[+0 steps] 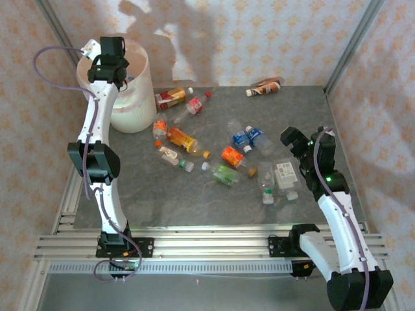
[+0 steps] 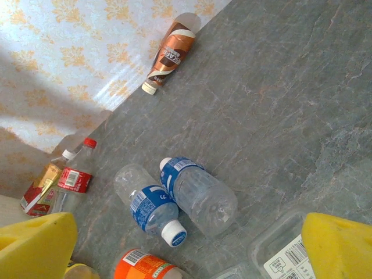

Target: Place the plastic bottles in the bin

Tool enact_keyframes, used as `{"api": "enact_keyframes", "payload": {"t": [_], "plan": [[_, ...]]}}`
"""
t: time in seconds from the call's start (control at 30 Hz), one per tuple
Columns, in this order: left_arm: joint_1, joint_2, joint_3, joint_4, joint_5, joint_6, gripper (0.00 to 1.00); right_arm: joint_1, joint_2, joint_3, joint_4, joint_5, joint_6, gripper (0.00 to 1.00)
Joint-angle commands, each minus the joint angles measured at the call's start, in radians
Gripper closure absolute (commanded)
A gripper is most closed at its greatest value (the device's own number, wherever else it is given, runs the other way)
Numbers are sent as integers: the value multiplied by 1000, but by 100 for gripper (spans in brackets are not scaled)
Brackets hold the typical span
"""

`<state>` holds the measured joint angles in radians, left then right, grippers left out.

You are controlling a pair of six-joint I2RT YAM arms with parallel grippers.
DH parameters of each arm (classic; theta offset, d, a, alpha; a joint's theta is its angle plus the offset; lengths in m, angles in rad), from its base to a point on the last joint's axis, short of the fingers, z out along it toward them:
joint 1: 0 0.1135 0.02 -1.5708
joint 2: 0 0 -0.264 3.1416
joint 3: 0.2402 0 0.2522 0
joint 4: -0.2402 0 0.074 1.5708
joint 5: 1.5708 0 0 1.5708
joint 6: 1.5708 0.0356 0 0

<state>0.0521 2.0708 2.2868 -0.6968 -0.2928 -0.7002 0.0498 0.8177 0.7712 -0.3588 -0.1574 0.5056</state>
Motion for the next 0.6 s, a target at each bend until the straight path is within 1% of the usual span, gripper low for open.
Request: {"api": "enact_keyframes", "payload": {"t": [0.0,0.1,0.23,0.33,0.4,0.47,0.5,0.53,0.57], "plan": [[-14,40,54,-37,49,-18,29,5,3,8,12,-2,12,1],[-17,42,86,-46,59,-3,20,5,14,5,4,-8,10,1],[-17,32,118,-68,61,22,15,6,38,0,-4,-19,12,1],[-17,9,128,-81,75,43,12,5,63,9,-53,-12,5,1],[-16,-15,129,-81,109,64,7,6,86,30,-138,6,-25,1],[-17,-43,130,-82,162,83,5,6,110,51,-247,26,-78,1],[-17,-61,125,-82,185,92,4,6,122,59,-307,43,-109,1],[-18,-77,118,-82,201,97,0,5,132,62,-351,62,-132,1],[-21,-102,105,-80,217,104,0,5,141,63,-398,85,-156,1]]}}
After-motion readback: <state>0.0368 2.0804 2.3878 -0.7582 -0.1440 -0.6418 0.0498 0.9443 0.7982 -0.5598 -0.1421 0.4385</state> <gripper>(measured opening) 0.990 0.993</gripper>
